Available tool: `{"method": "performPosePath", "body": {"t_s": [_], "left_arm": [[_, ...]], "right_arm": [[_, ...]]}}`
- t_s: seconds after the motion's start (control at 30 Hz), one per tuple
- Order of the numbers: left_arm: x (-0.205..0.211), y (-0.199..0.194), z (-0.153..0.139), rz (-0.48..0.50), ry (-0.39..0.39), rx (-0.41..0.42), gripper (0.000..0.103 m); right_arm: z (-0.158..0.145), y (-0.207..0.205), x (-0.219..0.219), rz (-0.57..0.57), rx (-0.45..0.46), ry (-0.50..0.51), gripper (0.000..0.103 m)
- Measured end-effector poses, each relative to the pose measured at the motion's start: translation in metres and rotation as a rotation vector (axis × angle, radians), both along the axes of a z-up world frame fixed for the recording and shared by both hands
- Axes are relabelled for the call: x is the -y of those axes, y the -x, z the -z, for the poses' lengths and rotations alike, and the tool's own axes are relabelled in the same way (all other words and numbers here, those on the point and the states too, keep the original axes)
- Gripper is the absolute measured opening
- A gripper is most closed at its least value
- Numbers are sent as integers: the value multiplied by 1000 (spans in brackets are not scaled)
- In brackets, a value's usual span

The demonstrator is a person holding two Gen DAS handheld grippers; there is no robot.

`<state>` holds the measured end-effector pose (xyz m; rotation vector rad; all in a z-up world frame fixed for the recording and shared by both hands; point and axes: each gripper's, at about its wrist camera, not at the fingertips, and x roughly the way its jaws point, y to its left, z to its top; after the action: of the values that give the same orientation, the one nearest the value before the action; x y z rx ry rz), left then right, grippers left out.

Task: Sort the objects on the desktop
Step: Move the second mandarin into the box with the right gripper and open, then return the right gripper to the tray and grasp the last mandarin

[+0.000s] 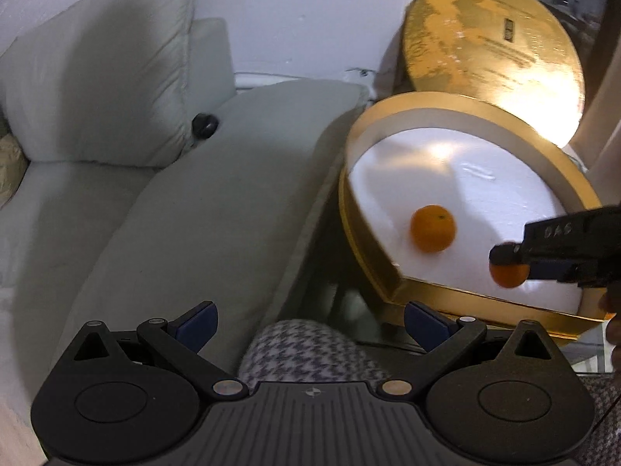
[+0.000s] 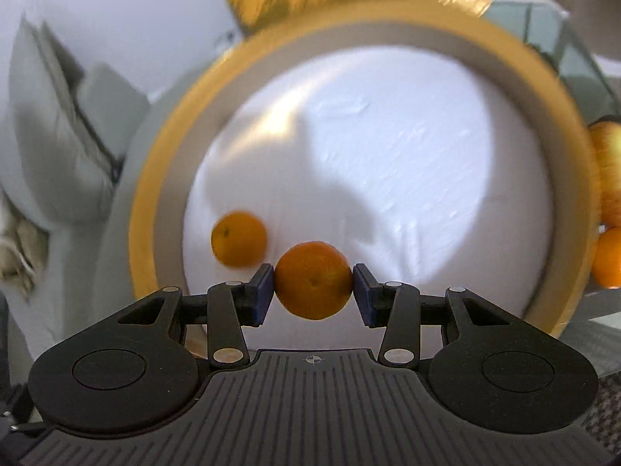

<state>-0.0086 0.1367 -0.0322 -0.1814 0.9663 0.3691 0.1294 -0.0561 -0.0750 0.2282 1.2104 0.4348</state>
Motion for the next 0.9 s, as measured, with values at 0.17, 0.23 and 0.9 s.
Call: {"method": "performPosePath", "body": {"t_s": [0.17,0.23,0.9], "left_arm": [[-7,-1,2,-15,13,-4,102],[-7,-1,2,-12,15,-4,102],[70,1,-27,216,-69,50,102]], "right_arm": [[11,0,-15,-33,-14,53,46],[13,0,-16,-41,-12,63,47],[-62,54,122,191,130,-83,68]]}}
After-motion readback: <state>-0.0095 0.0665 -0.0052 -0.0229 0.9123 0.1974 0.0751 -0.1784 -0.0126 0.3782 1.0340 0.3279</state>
